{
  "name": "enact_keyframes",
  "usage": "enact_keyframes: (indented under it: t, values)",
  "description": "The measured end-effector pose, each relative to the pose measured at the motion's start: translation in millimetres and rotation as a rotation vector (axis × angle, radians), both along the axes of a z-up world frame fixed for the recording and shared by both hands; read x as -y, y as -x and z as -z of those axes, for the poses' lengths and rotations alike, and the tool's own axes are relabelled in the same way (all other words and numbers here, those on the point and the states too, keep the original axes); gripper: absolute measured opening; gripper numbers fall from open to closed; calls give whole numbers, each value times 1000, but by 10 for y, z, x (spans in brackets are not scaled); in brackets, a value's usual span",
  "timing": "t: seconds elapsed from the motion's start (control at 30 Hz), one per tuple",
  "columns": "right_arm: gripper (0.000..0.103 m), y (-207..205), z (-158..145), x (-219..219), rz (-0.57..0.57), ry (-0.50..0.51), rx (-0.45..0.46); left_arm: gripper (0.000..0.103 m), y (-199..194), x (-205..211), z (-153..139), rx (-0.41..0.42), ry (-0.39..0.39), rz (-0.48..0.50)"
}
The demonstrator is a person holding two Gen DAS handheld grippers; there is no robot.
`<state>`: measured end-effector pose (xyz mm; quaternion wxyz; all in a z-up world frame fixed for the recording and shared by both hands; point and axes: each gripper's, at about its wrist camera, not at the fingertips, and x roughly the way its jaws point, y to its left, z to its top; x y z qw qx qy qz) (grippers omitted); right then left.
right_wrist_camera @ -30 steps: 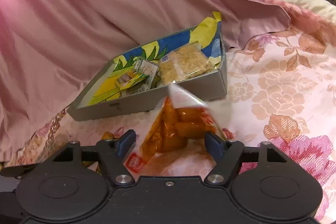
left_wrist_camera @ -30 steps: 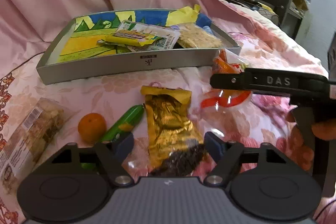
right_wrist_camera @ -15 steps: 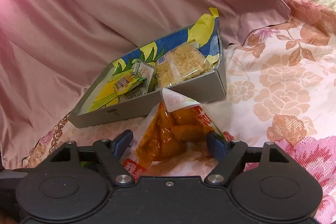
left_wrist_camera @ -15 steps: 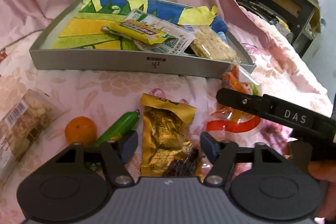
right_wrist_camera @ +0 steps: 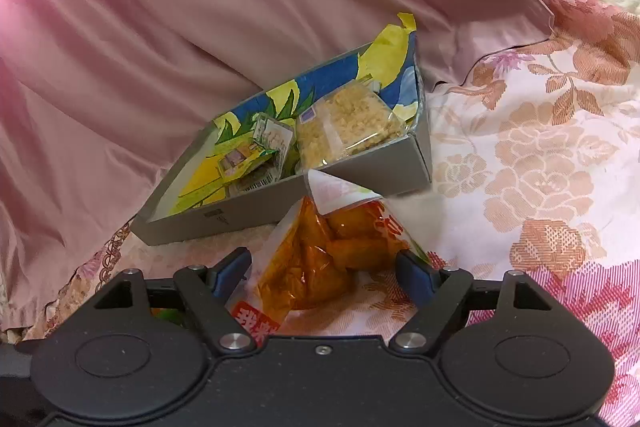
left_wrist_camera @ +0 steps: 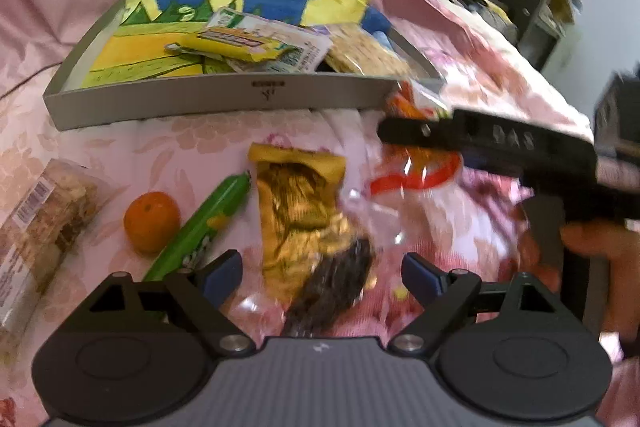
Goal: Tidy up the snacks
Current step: 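Close the left tool on the dark jerky stick while the right tool grasps the orange snack bag, then carry the jerky stick with the left tool while the right tool carries the orange bag to the tray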
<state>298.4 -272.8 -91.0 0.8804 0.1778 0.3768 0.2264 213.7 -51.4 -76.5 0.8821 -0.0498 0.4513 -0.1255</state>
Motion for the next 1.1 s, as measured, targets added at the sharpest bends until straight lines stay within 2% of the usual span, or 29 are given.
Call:
enact_keyframes:
  t: [0.1, 0.17, 0.27, 0.4, 0.5, 0.57, 0.6, 0.63, 0.93, 1.1]
  values:
    - [82, -1, 1, -35, -2, 19, 5, 89, 81, 28, -6, 7, -39, 30]
    - [82, 3, 8, -83, -8, 51, 12, 79, 129, 63, -7, 8, -77, 40]
    - [81, 38, 5, -177, -16, 118, 41, 70, 180, 113, -11, 22, -135, 47]
    - [68, 73, 11, -228, -1, 184, 63, 61, 227, 111, -35, 22, -124, 22]
    - [62, 81, 7, -209, 14, 187, 61, 54, 249, 103, -56, 19, -120, -3]
    - [52, 90, 0, -189, 23, 189, 57, 49, 274, 88, -74, 13, -114, -17]
    - [41, 98, -6, -183, 20, 187, 53, 48, 293, 79, -83, 10, -110, -26]
    - [38, 111, -12, -187, 11, 182, 45, 48, 310, 68, -91, 6, -105, -35]
    - [36, 369, -102, -269, -12, 283, 94, 48, 526, -41, -178, -6, -60, -109]
    - [36, 535, -195, -315, -19, 325, 140, 48, 558, -135, -347, 33, -22, -160]
